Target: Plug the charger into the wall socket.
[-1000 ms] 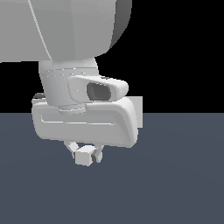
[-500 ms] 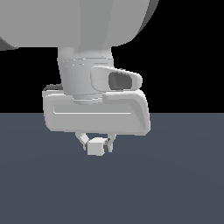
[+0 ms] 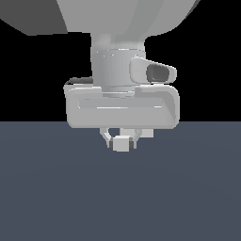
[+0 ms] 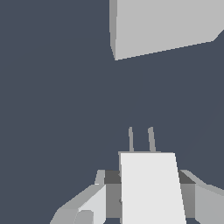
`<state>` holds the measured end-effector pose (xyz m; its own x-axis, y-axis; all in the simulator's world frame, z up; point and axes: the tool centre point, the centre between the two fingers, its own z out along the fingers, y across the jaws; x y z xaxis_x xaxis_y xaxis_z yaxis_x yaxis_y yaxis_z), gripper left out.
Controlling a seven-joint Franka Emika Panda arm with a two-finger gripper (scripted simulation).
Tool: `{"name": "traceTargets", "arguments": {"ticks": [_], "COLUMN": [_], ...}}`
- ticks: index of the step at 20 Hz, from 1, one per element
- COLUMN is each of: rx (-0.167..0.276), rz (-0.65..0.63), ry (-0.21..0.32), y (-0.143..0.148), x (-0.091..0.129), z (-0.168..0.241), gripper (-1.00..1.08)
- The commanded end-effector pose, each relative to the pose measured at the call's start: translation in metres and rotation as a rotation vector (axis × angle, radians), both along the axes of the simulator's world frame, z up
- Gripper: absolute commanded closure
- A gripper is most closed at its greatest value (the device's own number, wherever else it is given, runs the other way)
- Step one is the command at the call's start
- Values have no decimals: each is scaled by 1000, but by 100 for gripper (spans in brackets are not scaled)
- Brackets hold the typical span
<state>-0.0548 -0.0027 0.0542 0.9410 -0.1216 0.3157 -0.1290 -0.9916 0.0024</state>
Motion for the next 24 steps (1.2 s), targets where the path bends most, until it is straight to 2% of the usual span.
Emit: {"name": "traceTargets", "arguments": {"ticks": [1,14,24], "rx": [-1,1,3], "rz": [30,171,235], "ry": [-1,1,4], "y": [-7,-39,-52], "x": [4,25,36], "z": [6,33,45], "gripper": [108,108,108]}}
